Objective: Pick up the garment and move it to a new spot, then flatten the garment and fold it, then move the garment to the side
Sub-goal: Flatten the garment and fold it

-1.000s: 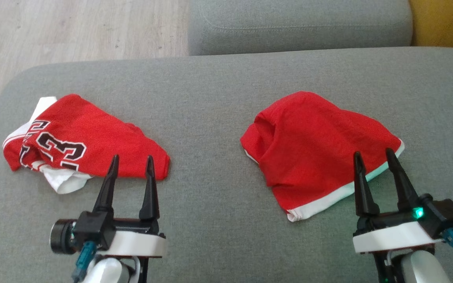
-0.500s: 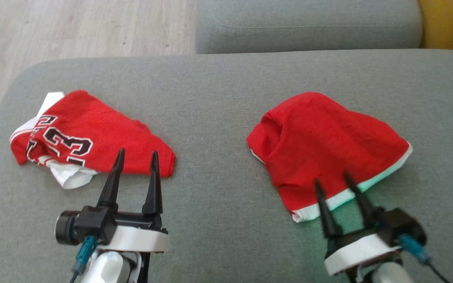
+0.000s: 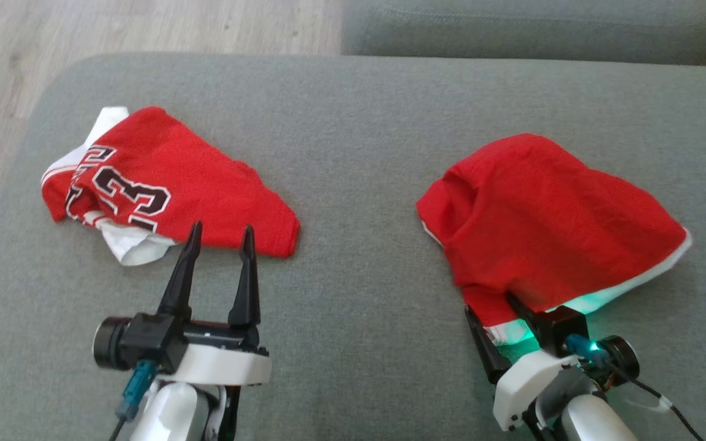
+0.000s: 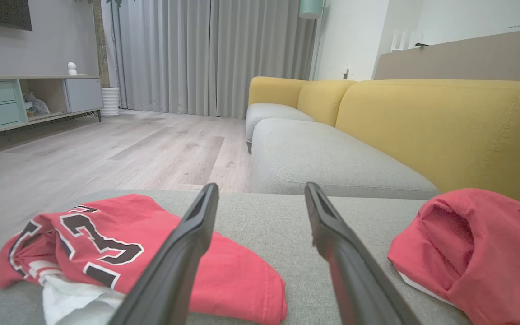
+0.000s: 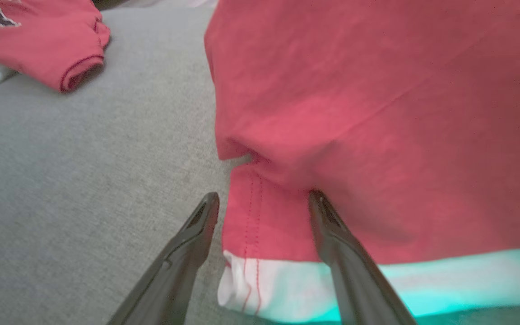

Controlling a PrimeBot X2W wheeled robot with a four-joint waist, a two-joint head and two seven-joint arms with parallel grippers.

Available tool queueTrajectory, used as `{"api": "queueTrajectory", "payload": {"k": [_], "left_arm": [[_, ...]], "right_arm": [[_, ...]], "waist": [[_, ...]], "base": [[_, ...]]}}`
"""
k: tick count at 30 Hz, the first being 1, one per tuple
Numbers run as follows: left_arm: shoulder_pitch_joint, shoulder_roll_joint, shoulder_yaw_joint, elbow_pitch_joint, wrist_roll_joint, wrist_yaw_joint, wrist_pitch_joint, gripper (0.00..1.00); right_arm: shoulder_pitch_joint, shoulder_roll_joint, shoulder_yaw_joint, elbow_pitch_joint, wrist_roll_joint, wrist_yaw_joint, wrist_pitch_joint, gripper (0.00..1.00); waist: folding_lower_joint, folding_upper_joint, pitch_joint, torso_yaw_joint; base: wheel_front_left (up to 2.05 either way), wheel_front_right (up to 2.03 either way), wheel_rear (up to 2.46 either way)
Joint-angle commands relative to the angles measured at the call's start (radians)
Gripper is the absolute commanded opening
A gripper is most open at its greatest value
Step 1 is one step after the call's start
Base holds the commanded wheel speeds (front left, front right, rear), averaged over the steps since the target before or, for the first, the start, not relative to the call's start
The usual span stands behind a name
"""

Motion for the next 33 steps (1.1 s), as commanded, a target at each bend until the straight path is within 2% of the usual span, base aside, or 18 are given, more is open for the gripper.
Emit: {"api": "queueTrajectory", "payload": {"k": [1,4,11,12,13,14,16,28,33], "left_arm": [[-0.051,-0.004,0.044,-0.04,0.013,-0.006,-0.008,1.0],[-0.052,-0.016,0.057,-0.047,0.026,-0.02,-0.008,1.0],[-0.054,-0.037,0.082,-0.046,0.052,-0.043,-0.008,1.0],[-0.054,-0.039,0.086,-0.046,0.054,-0.045,-0.008,1.0],[-0.053,-0.042,0.09,-0.046,0.056,-0.047,-0.008,1.0],[-0.053,-0.043,0.094,-0.046,0.057,-0.048,-0.008,1.0],[-0.05,-0.047,0.1,-0.044,0.06,-0.053,-0.008,1.0],[-0.032,-0.057,0.102,-0.032,0.072,-0.065,-0.008,1.0],[-0.023,-0.058,0.094,-0.027,0.067,-0.067,-0.008,1.0]], "right_arm": [[-0.042,-0.005,0.024,-0.012,-0.008,-0.001,0.008,1.0],[-0.057,-0.005,0.022,0.038,0.004,-0.001,0.051,1.0],[-0.072,-0.005,0.008,0.111,-0.01,-0.001,0.064,1.0],[-0.074,-0.005,0.008,0.117,-0.009,-0.001,0.062,0.97],[-0.075,-0.005,0.009,0.123,-0.009,-0.001,0.059,0.82],[-0.077,-0.005,0.01,0.129,-0.009,-0.001,0.057,0.45],[-0.083,-0.005,0.012,0.136,-0.01,-0.001,0.051,0.0],[-0.121,-0.005,0.023,0.057,0.008,-0.001,-0.099,0.0],[-0.164,-0.005,0.049,-0.011,0.029,-0.001,-0.119,0.0]], "waist": [[-0.0001,0.0,0.014,0.012],[-0.0001,0.0,0.026,0.021],[-0.0001,0.0,0.032,0.031],[-0.0001,0.0,0.032,0.031],[-0.0001,0.0,0.032,0.029],[-0.0001,0.0,0.031,0.028],[-0.0001,0.0,0.027,0.022],[-0.0001,0.0,-0.016,-0.007],[-0.0001,0.0,-0.041,0.004]], "base": [[0.0,0.0,0.0],[0.0,0.0,0.0],[0.0,0.0,0.0],[0.0,0.0,0.0],[0.0,0.0,0.0],[0.0,0.0,0.0],[0.0,0.0,0.0],[0.0,0.0,0.0],[0.0,0.0,0.0]]}}
